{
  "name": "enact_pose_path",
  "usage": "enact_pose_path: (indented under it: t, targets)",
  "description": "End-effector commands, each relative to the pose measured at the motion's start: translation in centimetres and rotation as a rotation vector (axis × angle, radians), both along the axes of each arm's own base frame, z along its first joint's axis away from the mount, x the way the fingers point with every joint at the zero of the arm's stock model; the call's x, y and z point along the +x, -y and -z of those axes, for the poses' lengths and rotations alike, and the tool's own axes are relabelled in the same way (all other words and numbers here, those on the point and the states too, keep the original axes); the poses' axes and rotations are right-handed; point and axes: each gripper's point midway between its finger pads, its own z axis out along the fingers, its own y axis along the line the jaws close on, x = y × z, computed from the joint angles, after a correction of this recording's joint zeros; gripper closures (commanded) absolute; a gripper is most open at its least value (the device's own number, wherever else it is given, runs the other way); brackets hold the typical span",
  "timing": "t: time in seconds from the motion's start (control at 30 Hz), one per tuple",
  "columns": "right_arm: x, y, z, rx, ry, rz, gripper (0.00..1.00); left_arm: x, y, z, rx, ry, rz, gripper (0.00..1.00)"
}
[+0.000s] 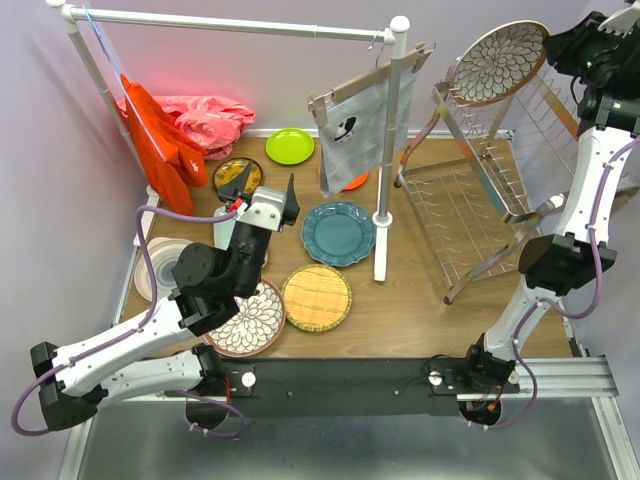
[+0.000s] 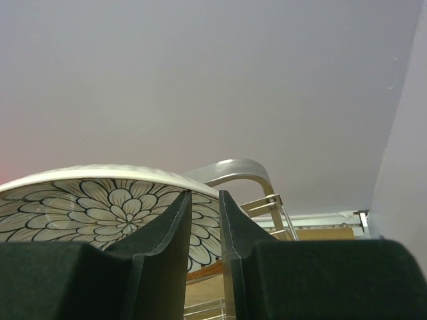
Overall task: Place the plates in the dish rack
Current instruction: Insert the plate into the dish rack, then grab a plate with the left arm
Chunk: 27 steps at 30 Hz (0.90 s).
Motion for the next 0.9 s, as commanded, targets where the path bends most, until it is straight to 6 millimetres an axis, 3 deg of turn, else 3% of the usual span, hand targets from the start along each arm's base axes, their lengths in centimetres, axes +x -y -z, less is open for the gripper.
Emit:
enact_pose_path:
  t: [0.0,0.5,0.7,0.8,0.87]
  targets:
    - [0.5,0.3,-1.1,-0.021,0.045,0.022,0.69,-0.3,0.0,-1.4,-0.049,0.023,0.024,0.23]
    - [0.4,0.1,-1.5,-0.023,0.054,0.024,0.68,-0.3,0.0,-1.5,-0.052,0.022,0.024,0.23]
    - [-1.8,-0.9,-3.8,-0.057,0.096,0.001,0.57,-0.4,0.0,-1.9,-0.059,0.025,0.032,0.23]
    - [-2.4,-1.2,-3.1,-0.066,0.073,-0.003,0.50,-0.5,0.1,-1.8,-0.058,0.016,0.043,0.23]
    - [-3.4,-1.4,-3.7,-0.084,0.082,-0.005,0.46,-0.6,0.2,-2.1,-0.063,0.014,0.058,0.23]
